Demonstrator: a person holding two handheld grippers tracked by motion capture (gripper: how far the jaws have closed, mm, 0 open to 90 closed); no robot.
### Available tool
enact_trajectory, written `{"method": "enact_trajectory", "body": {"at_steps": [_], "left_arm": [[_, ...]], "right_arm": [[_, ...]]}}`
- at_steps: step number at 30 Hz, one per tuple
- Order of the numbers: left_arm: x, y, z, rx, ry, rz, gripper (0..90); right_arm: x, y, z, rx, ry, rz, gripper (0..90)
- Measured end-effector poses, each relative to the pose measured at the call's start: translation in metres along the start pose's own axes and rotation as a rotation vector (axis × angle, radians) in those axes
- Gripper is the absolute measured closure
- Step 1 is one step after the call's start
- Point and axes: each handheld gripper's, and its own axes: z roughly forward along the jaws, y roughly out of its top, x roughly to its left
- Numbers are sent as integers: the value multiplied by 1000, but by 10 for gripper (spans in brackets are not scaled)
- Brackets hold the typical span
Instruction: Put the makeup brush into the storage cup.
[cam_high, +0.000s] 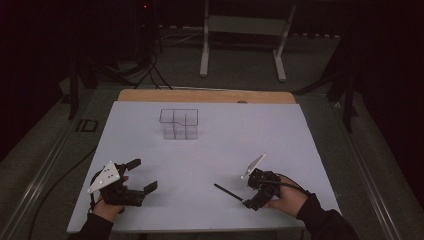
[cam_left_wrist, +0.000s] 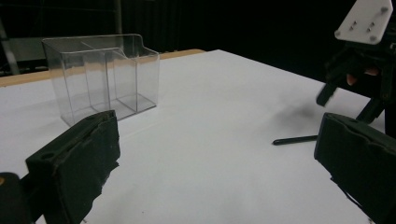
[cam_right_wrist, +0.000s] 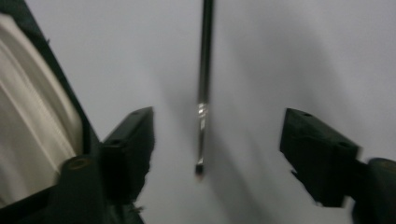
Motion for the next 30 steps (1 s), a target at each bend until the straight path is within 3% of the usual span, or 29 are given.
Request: {"method": "enact_trajectory", "body": {"at_steps": [3, 13, 30], "left_arm": [[0, 0, 0, 3, 2, -2, 15], [0, 0, -1, 0, 22, 4, 15], [0, -1, -1, 3, 21, -4, 15]], "right_arm": [[5, 3, 3, 37, 9, -9, 408], [12, 9, 9, 103, -32, -32, 660], [21, 12, 31, 228, -112, -76, 822]]}}
